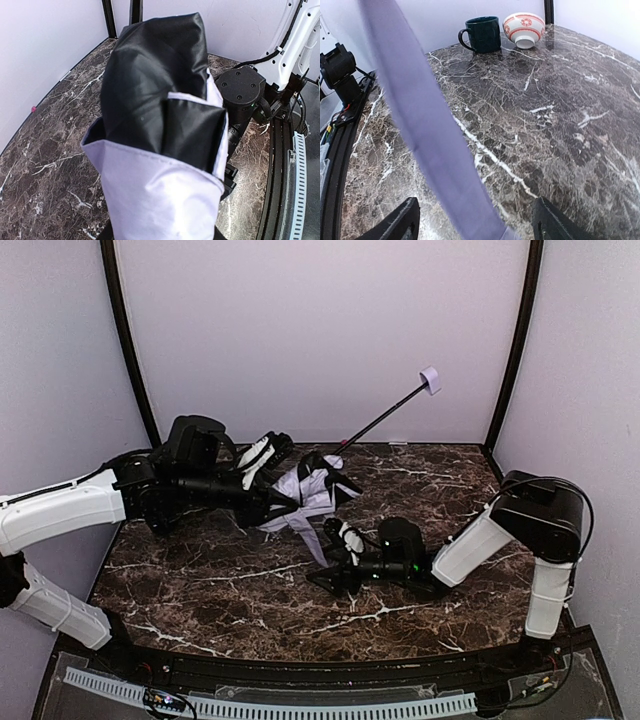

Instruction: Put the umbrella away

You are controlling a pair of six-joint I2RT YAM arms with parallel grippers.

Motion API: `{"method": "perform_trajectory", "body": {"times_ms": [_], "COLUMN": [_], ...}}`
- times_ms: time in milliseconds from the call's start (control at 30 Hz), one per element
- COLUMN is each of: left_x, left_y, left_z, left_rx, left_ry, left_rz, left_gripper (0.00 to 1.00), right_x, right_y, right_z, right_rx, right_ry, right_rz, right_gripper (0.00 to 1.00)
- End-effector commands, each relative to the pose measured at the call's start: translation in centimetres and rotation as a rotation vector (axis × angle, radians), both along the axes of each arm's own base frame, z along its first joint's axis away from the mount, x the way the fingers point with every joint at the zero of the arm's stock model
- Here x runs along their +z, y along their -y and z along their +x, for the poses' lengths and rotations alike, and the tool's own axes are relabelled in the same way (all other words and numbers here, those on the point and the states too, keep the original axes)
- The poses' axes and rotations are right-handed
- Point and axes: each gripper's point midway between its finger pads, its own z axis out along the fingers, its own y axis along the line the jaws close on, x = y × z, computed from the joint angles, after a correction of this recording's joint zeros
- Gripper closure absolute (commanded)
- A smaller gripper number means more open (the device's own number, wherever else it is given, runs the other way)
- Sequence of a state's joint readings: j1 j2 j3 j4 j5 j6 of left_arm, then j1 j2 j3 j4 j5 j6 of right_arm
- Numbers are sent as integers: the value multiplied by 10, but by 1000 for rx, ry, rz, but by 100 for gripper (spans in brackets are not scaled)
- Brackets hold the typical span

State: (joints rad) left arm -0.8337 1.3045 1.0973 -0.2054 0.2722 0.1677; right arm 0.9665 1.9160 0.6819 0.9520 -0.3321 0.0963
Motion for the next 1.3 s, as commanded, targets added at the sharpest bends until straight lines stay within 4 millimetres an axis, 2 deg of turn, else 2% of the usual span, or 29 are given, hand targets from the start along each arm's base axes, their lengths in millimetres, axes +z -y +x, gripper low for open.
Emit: {"method": "perform_trajectory", "body": {"times_ms": [0,100,167,233,333,400,500,567,633,767,933,1000,1033,1067,1267], "left_x": [51,53,52,53,63,71,70,56,34,-16,-79,-103,-115,-126,-177], "left_y": [4,2,-1,-2,3,10,14,11,7,-2,1,2,3,2,1], "left_z": [1,0,1,0,-15,-42,-88,-108,-118,-132,-149,-156,-159,-161,-161], "left_rx": [-10,-7,0,2,-86,-247,-508,-629,-680,-759,-808,-828,-833,-839,-840], "left_ry": [86,94,98,101,121,123,56,-4,-86,-201,-347,-399,-421,-439,-501], "left_rz": [-124,-119,-110,-110,-155,-209,-251,-222,-159,-29,198,284,328,372,533], "left_gripper": [100,100,100,100,100,100,100,100,100,100,100,100,100,100,100], "right_x": [17,12,2,4,7,12,20,38,64,109,163,169,186,193,202], "right_y": [-11,-8,3,14,33,44,64,83,96,96,89,86,87,86,84], "right_z": [7,10,9,15,25,37,70,95,115,130,126,123,116,113,92], "right_rx": [3,-1,-15,-46,-85,-105,-169,-220,-253,-228,-159,-121,-103,-88,-27], "right_ry": [65,40,14,13,1,10,46,84,156,310,467,502,538,556,604], "right_rz": [73,69,48,59,77,90,82,111,134,92,101,96,112,118,135], "right_gripper": [34,68,87,100,100,100,100,100,100,100,100,100,100,100,100]}}
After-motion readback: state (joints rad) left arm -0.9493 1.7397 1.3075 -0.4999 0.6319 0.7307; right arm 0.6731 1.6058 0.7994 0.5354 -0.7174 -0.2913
